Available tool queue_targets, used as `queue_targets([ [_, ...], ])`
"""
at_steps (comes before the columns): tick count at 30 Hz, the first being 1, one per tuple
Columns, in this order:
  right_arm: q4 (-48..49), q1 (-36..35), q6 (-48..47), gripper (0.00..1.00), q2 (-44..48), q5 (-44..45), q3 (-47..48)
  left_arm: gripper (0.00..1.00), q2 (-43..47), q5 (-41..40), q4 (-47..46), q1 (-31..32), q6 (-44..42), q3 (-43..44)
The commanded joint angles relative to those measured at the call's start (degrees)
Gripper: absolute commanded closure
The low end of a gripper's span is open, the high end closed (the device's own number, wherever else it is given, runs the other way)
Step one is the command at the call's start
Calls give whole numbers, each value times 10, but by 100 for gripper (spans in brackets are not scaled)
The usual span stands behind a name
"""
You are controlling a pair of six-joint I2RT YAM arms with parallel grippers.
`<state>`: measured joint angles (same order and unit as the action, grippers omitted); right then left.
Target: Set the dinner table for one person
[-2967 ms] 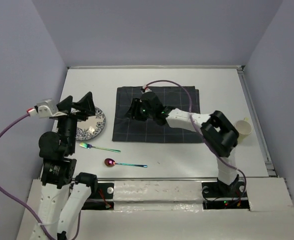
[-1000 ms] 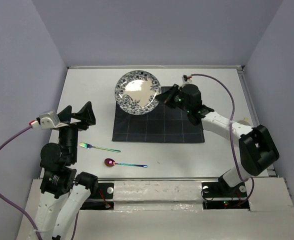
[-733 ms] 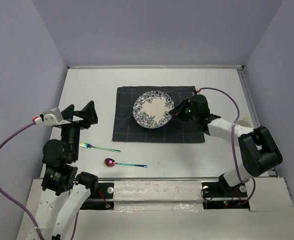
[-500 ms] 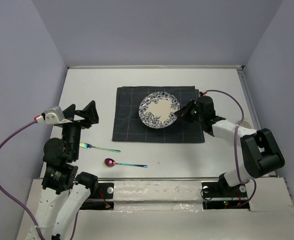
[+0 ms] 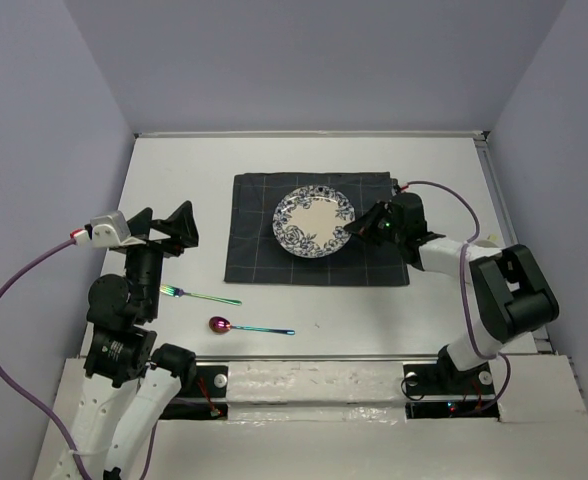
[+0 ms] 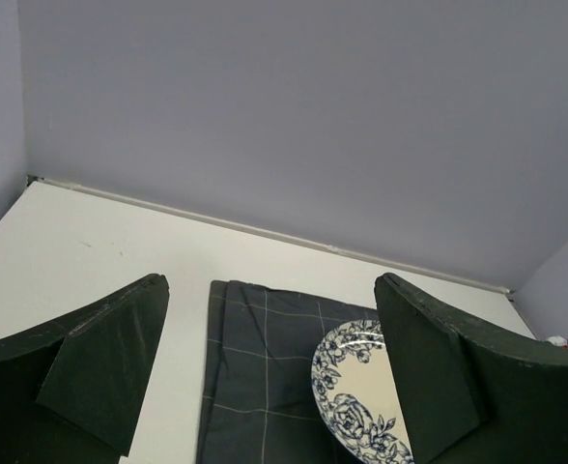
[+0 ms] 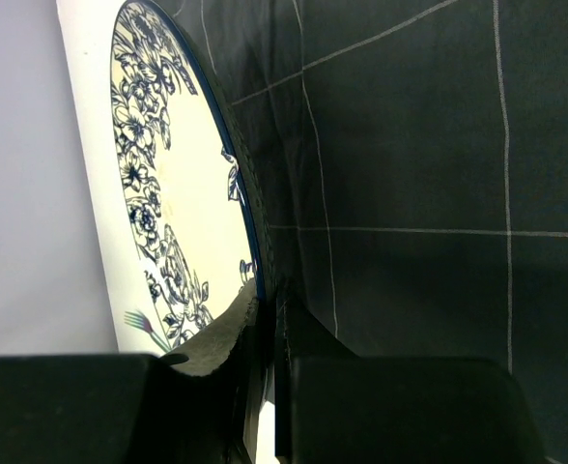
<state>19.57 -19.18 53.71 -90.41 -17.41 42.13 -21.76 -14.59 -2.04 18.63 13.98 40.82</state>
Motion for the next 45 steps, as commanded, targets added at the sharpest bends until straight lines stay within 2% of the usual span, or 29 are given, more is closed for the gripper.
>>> queue_targets([
  [1,116,-1,29,100,-3,-34,16,1,-7,7,-25,1,-4,-5],
  [7,134,-1,37,100,-35,-42,13,1,-10,9,-25,0,-4,-5],
  [18,142,-1,41,100,-29,-54,30,1,-12,14,-27,-4,-2,-5],
  [26,162,-1,53,100,-76,-67,40,1,-12,16,-28,-4,-3,-5],
  [32,147,-7,51,100,-88,-34,38,1,-12,15,-28,-4,-4,-6],
  [35,135,-7,42,86,-87,-31,40,1,-12,16,-28,-4,-3,-5],
  [36,115,-7,38,76,-86,-31,44,1,-12,16,-28,-4,-2,-5],
  [38,77,-7,22,67,-85,-25,57,1,-12,16,-28,-4,-3,-5],
  [39,58,-7,2,58,-85,-25,71,1,-12,16,-28,-4,-2,-5],
  [42,-6,-7,-29,50,-78,-18,84,1,-11,18,-29,-4,-1,-5],
  [43,-23,-7,-35,43,-72,-13,81,1,-11,18,-29,-4,-2,-5],
  [45,-47,-7,-55,36,-51,12,79,1,-8,18,-29,-4,-1,-5],
])
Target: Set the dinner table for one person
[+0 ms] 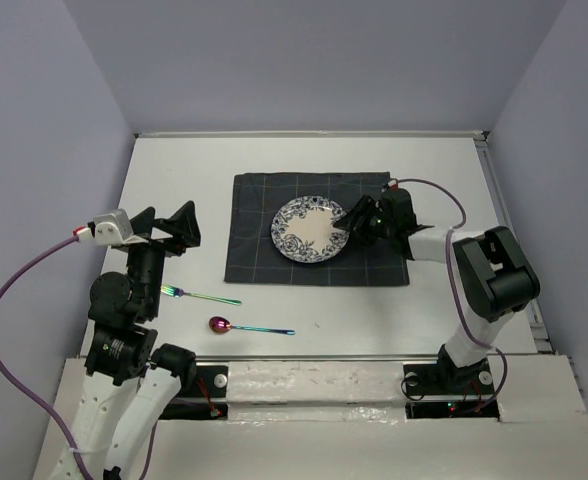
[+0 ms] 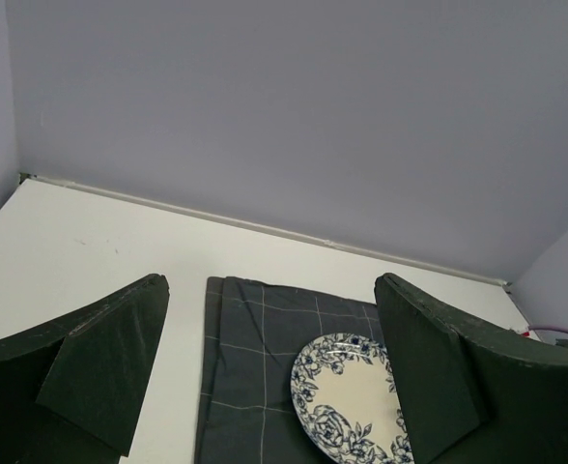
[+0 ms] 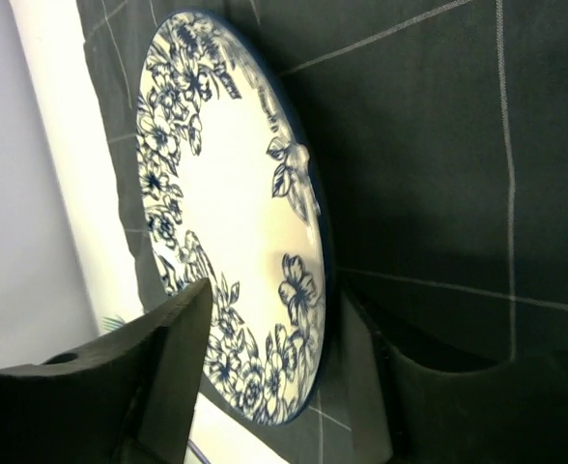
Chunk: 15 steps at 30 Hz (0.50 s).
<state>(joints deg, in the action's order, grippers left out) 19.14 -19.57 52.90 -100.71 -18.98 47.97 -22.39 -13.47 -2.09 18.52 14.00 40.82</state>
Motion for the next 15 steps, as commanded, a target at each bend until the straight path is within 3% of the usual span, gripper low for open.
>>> queue_targets([
  [1,-67,-3,-55,32,60,49,18,1,-1,9,-28,-3,-1,-6],
  [8,-196,-3,-132,26,154,134,9,1,12,13,-29,-2,0,-5],
  [15,-370,36,-196,37,355,336,8,1,41,15,-31,16,-2,-5],
])
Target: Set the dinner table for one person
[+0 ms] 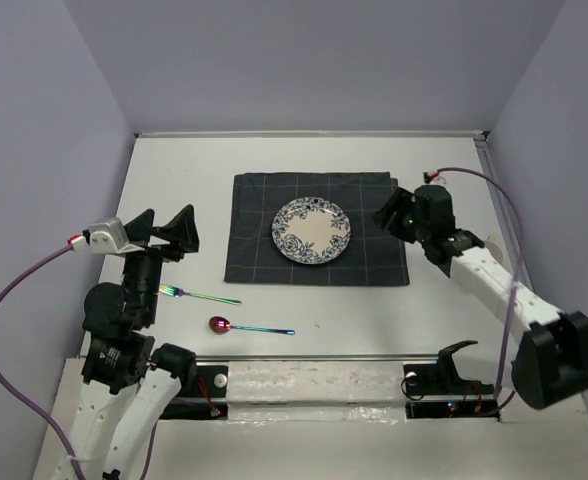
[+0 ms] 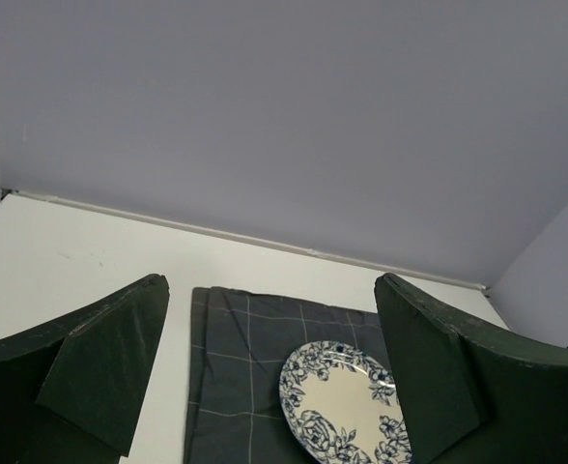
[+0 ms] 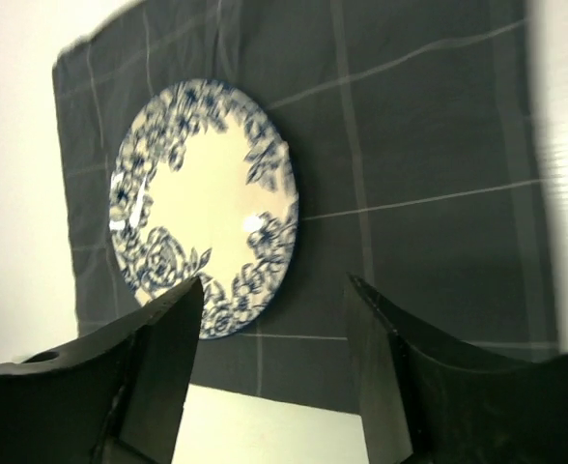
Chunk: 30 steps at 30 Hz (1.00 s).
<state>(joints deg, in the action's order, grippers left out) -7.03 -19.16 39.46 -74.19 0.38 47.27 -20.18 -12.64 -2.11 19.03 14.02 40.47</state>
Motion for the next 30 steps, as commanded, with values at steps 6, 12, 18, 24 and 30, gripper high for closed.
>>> queue_targets([
  [6,-203,126,-98,38,188,261,35,1,54,8,-33,42,-7,-2],
  [12,-238,186,-101,40,180,294,37,1,66,-2,-33,72,-13,-1],
  [18,-243,221,-107,42,177,316,10,1,78,-13,-31,94,-17,0],
  [24,-228,254,-104,45,124,263,4,1,84,-22,-29,110,-21,2],
  [30,-194,254,-106,59,58,226,-6,1,86,-26,-29,115,-23,2],
])
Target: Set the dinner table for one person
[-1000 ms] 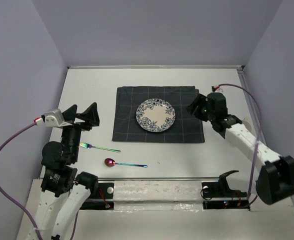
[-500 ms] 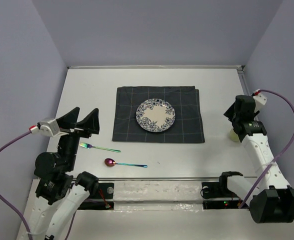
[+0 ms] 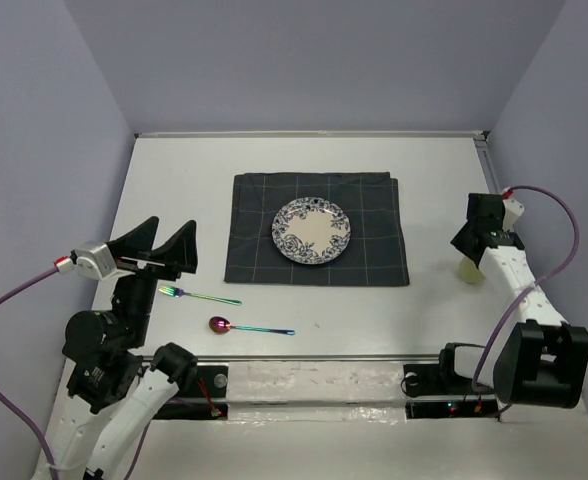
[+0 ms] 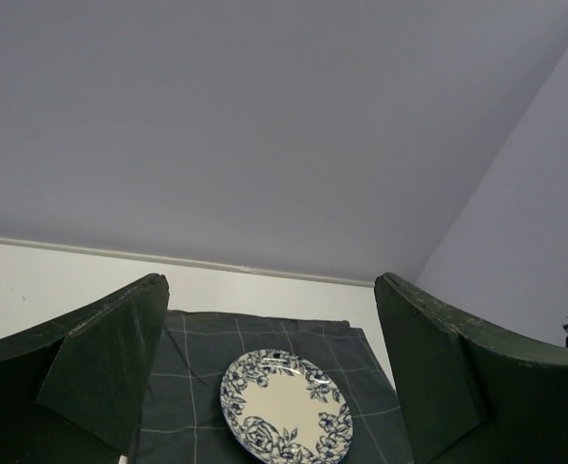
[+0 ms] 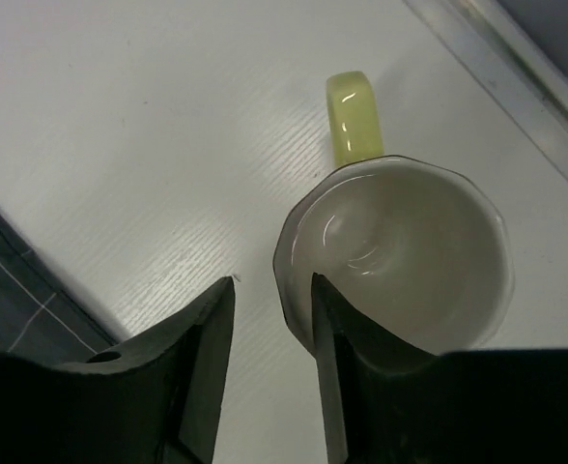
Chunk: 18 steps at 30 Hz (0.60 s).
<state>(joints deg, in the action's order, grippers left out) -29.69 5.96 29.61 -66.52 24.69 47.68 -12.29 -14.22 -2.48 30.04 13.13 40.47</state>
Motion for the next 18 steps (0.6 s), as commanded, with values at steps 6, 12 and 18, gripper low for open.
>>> queue_targets([
  [6,32,3,-54,100,16,17,16,1,4,-11,-25,6,-12,2],
  [12,25,-150,-107,100,-8,31,139,1,2,-6,-26,7,-11,2],
  [18,53,-211,-147,100,-152,-25,270,1,-11,-10,-25,5,-13,0],
])
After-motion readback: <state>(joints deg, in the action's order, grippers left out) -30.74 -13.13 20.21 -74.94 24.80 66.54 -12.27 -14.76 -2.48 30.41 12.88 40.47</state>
